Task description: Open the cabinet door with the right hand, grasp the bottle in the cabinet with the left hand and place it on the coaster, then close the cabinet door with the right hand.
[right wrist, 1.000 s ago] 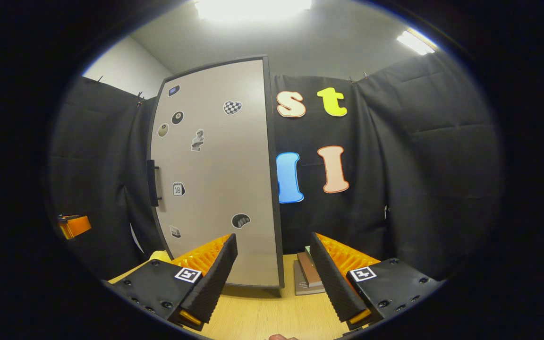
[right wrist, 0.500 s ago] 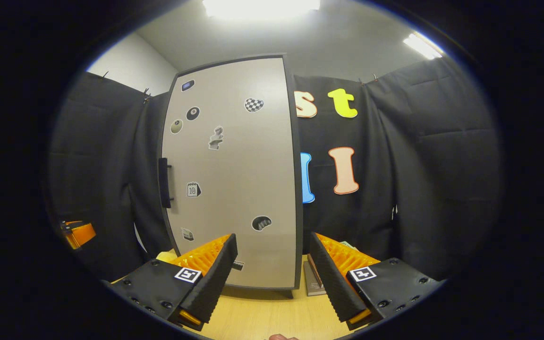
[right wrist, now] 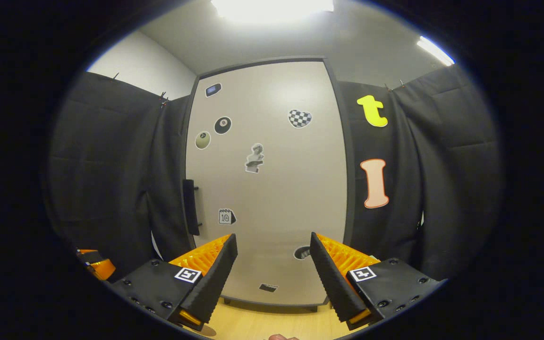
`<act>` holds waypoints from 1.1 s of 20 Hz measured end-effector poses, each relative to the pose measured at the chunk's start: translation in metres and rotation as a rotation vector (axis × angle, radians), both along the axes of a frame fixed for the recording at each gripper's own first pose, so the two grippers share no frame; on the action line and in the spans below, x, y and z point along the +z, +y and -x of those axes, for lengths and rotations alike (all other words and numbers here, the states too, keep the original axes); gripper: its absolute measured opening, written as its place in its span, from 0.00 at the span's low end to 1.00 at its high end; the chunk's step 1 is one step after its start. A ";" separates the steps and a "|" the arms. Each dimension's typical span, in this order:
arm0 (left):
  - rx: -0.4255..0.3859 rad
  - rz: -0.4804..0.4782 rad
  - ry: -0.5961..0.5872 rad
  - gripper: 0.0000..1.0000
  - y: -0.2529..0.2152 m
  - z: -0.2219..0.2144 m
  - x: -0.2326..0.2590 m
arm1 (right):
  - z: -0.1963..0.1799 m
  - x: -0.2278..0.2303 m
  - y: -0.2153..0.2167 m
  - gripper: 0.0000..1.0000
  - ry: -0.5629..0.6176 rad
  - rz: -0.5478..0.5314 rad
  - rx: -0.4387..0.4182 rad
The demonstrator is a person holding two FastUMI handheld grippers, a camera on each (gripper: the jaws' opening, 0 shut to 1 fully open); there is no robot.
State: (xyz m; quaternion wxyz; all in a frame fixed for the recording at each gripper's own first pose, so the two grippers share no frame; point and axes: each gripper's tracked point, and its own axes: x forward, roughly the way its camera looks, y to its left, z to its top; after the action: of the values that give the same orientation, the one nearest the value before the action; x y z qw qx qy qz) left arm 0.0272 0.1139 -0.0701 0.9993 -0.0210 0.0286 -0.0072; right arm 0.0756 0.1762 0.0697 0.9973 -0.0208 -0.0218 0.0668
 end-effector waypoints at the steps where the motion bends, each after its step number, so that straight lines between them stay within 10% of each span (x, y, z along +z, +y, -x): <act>1: 0.008 0.003 0.009 0.72 0.006 0.001 -0.007 | -0.005 0.009 0.011 0.98 -0.009 0.003 0.017; 12: 0.128 0.025 0.072 0.72 0.077 0.023 -0.047 | -0.069 0.045 0.124 0.98 -0.029 -0.032 0.120; 22: 0.190 0.056 0.112 0.72 0.108 0.033 -0.071 | -0.126 -0.002 0.173 0.98 0.092 -0.010 0.036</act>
State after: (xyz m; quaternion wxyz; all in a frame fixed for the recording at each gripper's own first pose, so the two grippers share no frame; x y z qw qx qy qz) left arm -0.0053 0.2222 -0.1413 0.9914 -0.0520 0.0819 0.0881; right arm 0.2012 0.3487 0.0673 0.9960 -0.0125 0.0232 0.0855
